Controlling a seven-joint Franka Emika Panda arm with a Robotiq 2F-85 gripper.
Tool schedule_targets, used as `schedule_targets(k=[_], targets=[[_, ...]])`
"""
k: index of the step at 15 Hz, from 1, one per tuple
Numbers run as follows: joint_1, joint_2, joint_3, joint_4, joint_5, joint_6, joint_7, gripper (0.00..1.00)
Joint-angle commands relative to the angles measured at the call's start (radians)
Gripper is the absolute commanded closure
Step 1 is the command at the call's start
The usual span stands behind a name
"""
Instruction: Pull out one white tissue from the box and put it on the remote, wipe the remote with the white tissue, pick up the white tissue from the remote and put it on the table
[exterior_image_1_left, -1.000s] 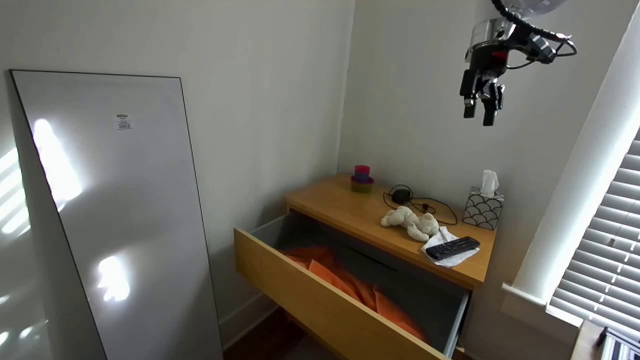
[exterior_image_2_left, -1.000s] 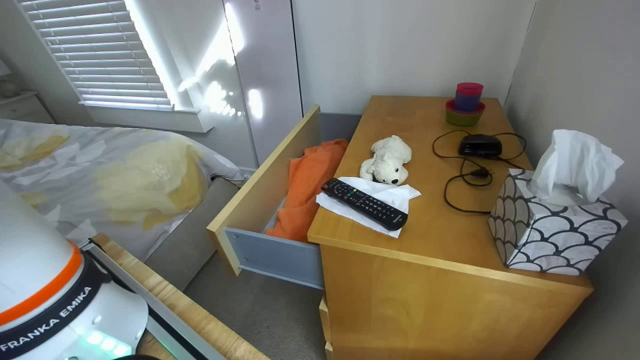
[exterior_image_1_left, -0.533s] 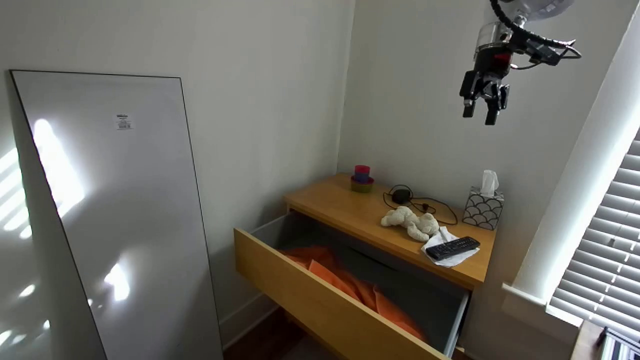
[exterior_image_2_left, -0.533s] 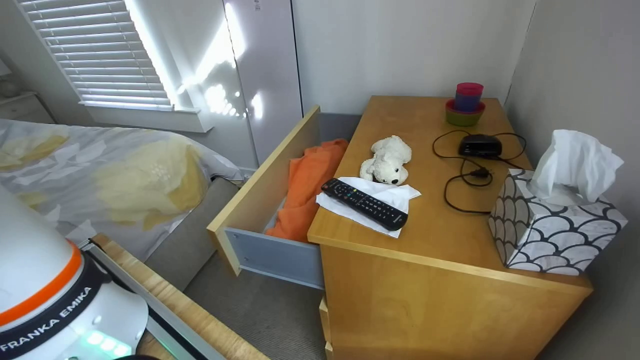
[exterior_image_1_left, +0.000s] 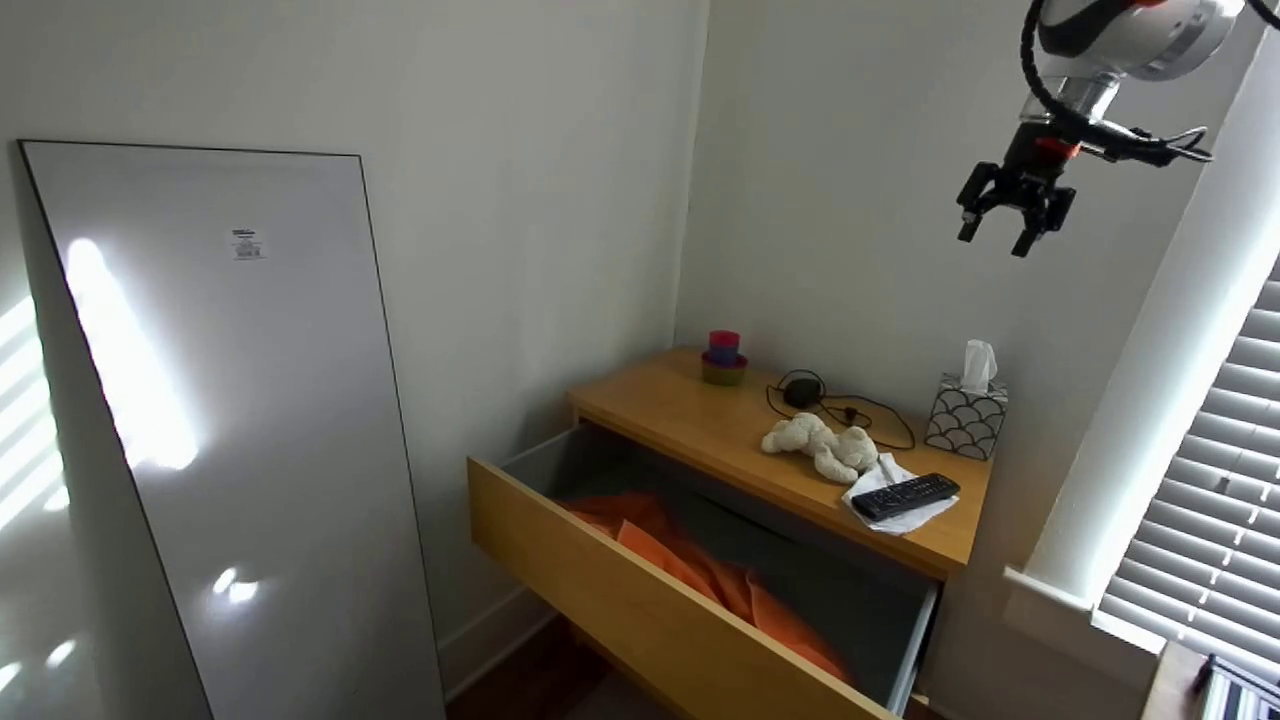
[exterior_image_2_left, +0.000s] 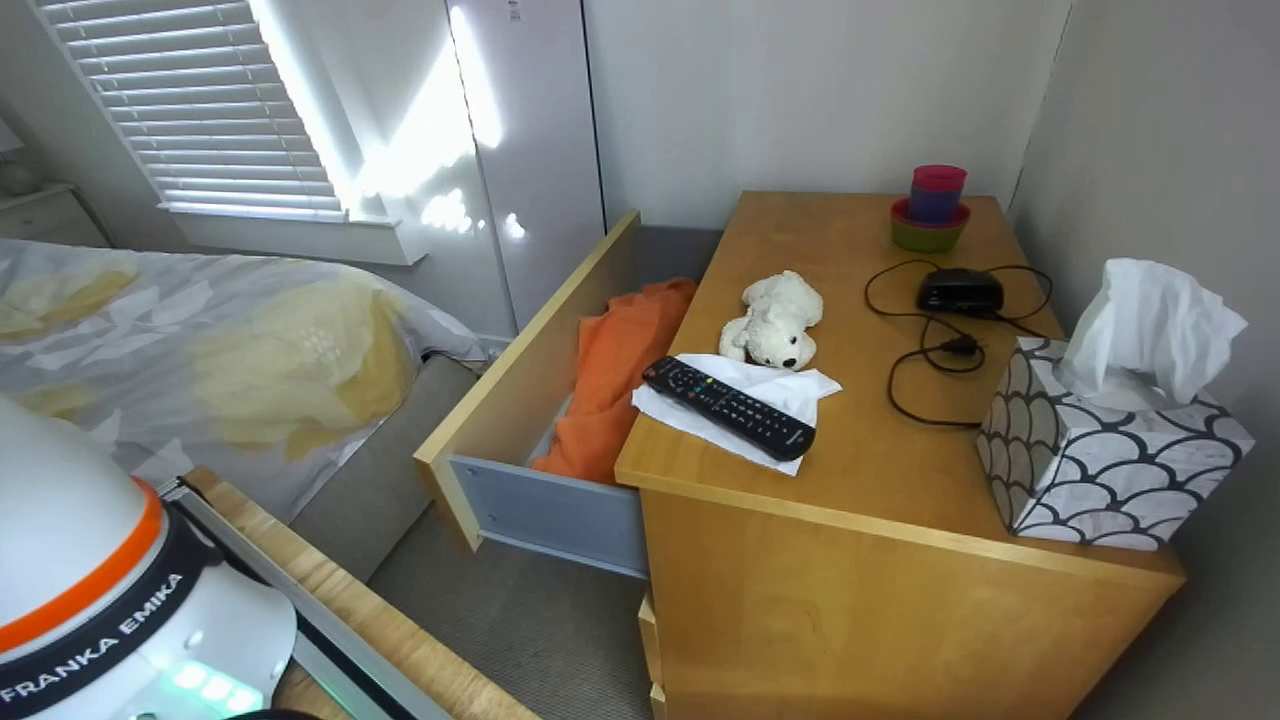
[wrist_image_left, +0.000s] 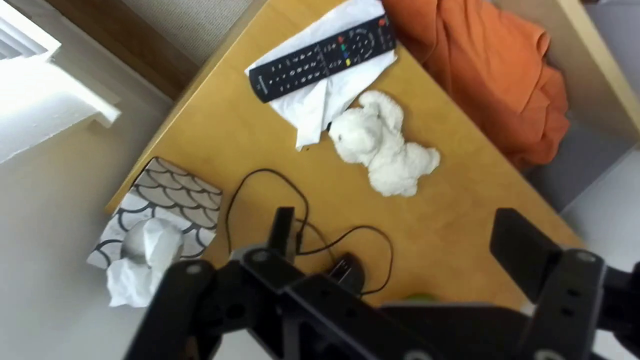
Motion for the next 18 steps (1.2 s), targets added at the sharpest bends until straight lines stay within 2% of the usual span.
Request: schedule_targets(k=[1,6,7,9,12,18], targets=[[-0.036,0.072,-0.006,-0.011,-0.004,0.151,0.133,0.00],[-0.043,0.188,0.002,-0.005,-0.093,0.362,0.355,0.00],[-0.043,0.161,0.000,0.000,-0.050,0.310,0.281,0.00],[-0.042,0.194,0.001,0.001,-0.071,0.352,0.321,0.00],[-0.042,0.201,0.001,0.006,-0.075,0.356,0.330,0.00],[-0.082,0.381,-0.029,0.177,-0.059,0.335,0.380,0.00]])
